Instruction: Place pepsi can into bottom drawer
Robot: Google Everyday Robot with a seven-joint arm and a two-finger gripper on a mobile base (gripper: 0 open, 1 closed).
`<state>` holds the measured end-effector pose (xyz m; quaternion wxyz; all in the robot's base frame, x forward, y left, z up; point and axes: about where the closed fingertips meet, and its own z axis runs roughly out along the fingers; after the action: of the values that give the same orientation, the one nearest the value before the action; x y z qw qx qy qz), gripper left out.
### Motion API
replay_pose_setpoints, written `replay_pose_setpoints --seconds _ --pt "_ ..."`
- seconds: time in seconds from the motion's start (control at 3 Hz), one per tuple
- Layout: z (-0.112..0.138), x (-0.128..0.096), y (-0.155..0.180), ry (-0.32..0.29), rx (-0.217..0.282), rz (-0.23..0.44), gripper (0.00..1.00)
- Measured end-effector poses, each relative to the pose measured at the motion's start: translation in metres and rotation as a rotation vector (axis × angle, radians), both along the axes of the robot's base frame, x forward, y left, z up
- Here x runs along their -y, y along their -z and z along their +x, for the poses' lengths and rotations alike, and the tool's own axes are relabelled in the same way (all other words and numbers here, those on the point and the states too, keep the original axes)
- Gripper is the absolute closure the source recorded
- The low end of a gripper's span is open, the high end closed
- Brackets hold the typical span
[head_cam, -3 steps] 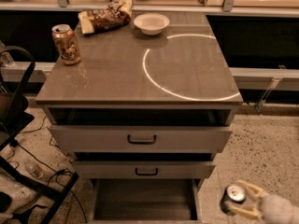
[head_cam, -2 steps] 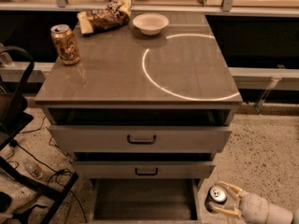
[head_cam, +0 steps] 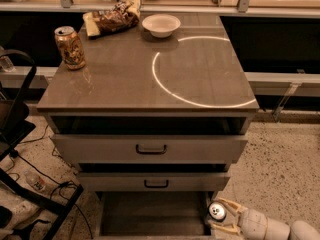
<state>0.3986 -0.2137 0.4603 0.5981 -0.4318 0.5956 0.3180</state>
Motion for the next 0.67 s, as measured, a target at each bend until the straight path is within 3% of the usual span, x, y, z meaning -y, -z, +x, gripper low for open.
replay_pose_setpoints --seconds 0.33,0.67 --pt "0.008 -0.015 0.007 -0.026 -0.003 -0.005 1.00" --pt "0.015 -0.067 0.027 -0.111 0.001 -0.012 1.00"
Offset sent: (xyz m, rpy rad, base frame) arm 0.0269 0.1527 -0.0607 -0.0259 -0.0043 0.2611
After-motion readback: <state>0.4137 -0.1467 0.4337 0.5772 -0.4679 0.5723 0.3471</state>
